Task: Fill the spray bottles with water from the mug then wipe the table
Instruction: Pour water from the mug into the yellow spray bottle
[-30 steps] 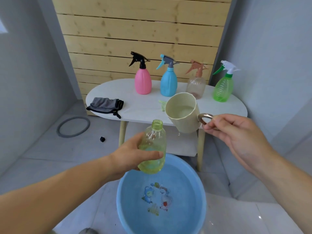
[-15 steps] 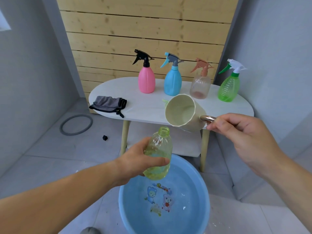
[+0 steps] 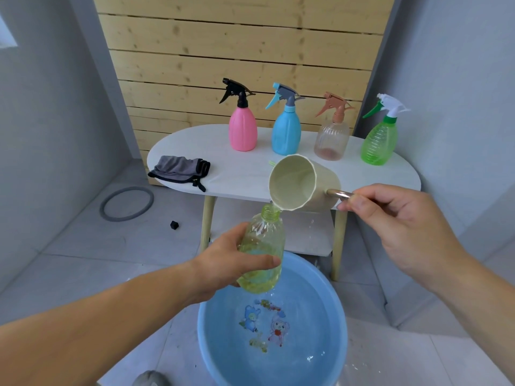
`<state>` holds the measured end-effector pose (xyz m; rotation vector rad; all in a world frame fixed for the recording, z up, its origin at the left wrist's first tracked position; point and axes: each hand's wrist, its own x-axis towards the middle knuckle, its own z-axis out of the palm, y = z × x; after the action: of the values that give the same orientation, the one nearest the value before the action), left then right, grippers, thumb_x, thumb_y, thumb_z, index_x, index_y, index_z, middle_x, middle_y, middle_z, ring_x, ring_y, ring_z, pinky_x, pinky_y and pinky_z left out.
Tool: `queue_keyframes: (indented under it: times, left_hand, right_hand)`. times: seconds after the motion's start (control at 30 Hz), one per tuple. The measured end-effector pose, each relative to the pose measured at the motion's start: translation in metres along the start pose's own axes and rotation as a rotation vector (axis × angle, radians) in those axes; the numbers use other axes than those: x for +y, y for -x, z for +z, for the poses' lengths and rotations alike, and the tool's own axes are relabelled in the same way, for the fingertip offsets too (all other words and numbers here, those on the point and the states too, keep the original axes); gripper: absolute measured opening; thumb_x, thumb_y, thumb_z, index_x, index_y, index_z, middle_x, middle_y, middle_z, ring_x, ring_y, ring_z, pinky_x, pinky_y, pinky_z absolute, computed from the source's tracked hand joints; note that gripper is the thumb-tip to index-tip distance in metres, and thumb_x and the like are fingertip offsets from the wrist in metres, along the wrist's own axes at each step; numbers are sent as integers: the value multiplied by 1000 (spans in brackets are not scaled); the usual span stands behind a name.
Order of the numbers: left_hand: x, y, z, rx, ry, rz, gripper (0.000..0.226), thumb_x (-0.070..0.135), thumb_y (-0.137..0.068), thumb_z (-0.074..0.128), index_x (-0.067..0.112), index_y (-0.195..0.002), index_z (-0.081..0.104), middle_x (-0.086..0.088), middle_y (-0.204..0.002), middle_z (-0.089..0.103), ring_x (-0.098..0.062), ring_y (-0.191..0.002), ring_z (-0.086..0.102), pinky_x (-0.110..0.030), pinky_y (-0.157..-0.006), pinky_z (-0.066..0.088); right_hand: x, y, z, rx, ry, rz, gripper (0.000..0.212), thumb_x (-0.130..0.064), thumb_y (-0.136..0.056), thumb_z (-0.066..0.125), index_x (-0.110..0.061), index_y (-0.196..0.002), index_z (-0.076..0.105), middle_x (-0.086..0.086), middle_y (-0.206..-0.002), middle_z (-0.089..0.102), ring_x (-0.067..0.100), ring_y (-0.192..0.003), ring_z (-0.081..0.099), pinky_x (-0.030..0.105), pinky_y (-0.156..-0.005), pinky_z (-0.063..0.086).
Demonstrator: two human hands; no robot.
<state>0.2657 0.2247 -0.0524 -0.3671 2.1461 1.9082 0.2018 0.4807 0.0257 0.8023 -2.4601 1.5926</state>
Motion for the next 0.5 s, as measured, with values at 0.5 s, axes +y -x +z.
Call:
queue_keyframes:
  times: [0.5]
  left_hand:
    - [-3,-1,0,-2,-23,-9,62,34,-65,90,40,-121,64,3,-112,76,-25,-103,75,-60,-93,58]
  right_hand:
    - [-5,0,2,46,24,-23,19,-36,-85,59,-25,-83,75,-2,-86,75,24,-91,67,45,-90,51]
